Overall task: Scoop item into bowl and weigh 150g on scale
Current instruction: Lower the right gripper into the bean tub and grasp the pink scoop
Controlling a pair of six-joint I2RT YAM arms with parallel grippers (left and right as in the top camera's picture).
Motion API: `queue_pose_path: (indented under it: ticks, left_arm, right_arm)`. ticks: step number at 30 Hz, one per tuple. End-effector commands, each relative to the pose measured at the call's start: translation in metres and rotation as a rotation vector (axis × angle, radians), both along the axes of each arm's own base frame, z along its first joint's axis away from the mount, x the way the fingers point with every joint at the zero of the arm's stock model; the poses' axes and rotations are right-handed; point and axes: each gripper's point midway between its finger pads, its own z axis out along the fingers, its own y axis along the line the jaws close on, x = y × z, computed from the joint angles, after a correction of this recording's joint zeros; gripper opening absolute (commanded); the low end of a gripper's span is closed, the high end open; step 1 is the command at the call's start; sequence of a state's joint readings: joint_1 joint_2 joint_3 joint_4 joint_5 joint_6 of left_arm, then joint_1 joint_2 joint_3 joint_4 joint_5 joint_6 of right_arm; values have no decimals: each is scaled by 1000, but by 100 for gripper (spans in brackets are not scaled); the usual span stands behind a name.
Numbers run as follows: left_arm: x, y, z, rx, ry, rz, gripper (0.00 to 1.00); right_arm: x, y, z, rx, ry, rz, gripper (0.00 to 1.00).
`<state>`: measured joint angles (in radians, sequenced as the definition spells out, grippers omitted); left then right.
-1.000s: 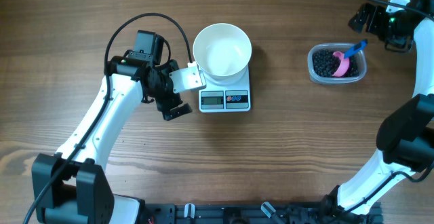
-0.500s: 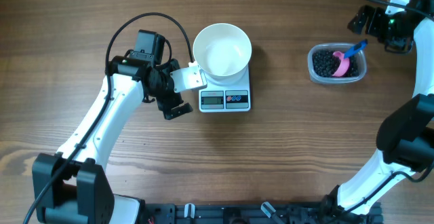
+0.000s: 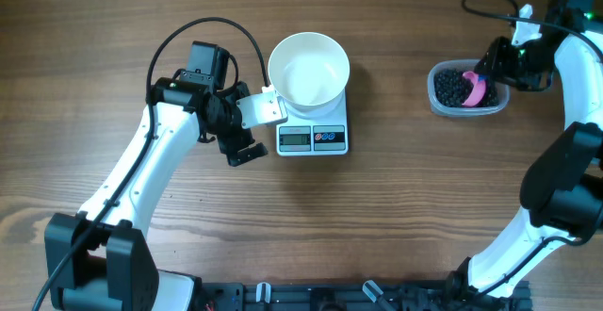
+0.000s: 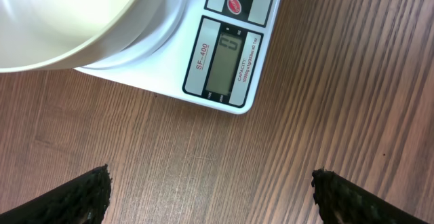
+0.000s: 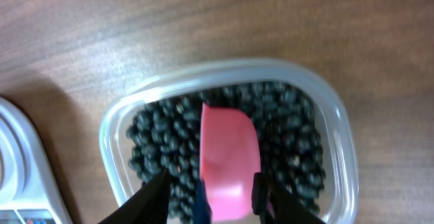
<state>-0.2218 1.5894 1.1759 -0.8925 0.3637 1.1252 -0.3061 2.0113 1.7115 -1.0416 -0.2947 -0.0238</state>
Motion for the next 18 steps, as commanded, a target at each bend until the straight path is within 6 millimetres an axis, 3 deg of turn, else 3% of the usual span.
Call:
queue_pose_path:
  ticks: [1,5,6,14,18]
  left_arm:
    - [1,-4,5,-12,-17,-26,100]
    - [1,-4,5,-11,-18,-26,100]
    - [1,-4,5,-11,-18,-26,100]
    - [1,-4,5,-12,-17,-26,100]
    - [1,-4,5,-11,-18,-26,100]
  right_arm:
    - [3,5,-3,21,-4,7,41]
    - [3,5,-3,22,-4,2,10]
    - [4,5,-2,21,-5,3,7]
    - [4,4,-1,17,-15,21,4]
    - [10,14,16,199,-110,67,4]
